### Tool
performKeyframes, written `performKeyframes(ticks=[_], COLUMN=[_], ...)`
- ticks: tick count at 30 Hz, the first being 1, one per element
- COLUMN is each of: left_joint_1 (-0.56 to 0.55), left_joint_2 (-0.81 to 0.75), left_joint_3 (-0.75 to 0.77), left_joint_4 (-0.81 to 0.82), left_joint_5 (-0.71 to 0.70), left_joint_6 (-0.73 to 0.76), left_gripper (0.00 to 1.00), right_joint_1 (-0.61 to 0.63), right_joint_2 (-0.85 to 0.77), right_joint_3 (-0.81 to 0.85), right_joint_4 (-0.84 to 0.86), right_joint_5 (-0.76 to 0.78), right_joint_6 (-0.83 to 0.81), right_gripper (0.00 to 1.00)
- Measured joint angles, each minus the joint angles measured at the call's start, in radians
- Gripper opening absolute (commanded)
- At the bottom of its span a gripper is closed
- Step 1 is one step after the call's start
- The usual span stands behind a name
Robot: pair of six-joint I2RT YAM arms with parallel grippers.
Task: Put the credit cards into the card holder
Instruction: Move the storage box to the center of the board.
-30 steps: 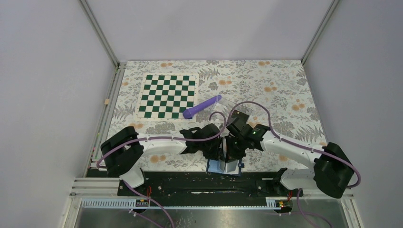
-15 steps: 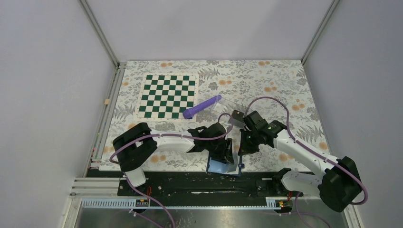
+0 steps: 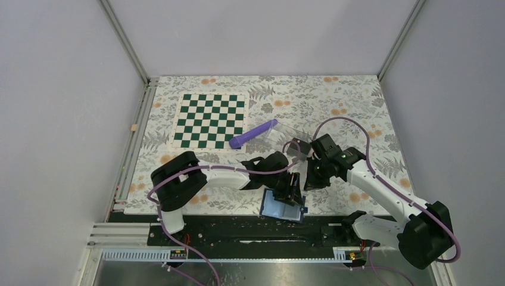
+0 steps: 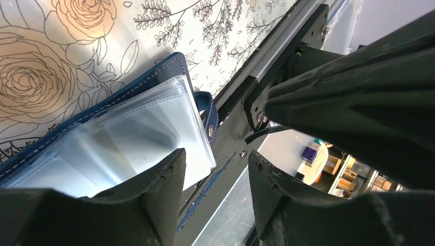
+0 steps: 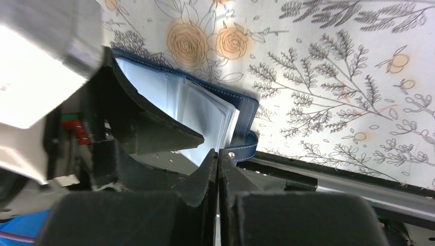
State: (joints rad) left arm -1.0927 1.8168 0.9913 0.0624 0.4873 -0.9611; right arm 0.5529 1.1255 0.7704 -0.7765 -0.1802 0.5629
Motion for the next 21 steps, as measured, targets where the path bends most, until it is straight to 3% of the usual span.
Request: performKeyframes(ticks=[5, 11, 17, 21], left_joint_1=[0.002, 0.075, 0.252, 0.366], left_joint_2=[0.003, -0.079, -0.162, -0.140], left_joint_3=[0.002, 0.002, 0.021, 0.130], left_joint_4=[0.009, -0.005, 0.030, -0.046], left_joint_5=[0.003, 0.003, 0.005, -0.002], left_joint_6=[0.014, 0.052, 0.061, 0.087], left_gripper=[0.50, 0.51, 0.51, 0.51], right_joint_1=[-0.044, -0.152, -0.295, -0.364], right_joint_2=[-0.001, 0.016, 0.104, 0.202], right_joint_3=[0.039, 0.087, 0.159, 0.220], right_joint_4=[-0.006, -0.009, 0.004, 0.027], right_joint_5=[0.007, -0.008, -0.079, -0.125], right_joint_6=[-0.029, -0.066, -0.098, -0.112], right_gripper=[0.08, 0.21, 0.43, 0.60])
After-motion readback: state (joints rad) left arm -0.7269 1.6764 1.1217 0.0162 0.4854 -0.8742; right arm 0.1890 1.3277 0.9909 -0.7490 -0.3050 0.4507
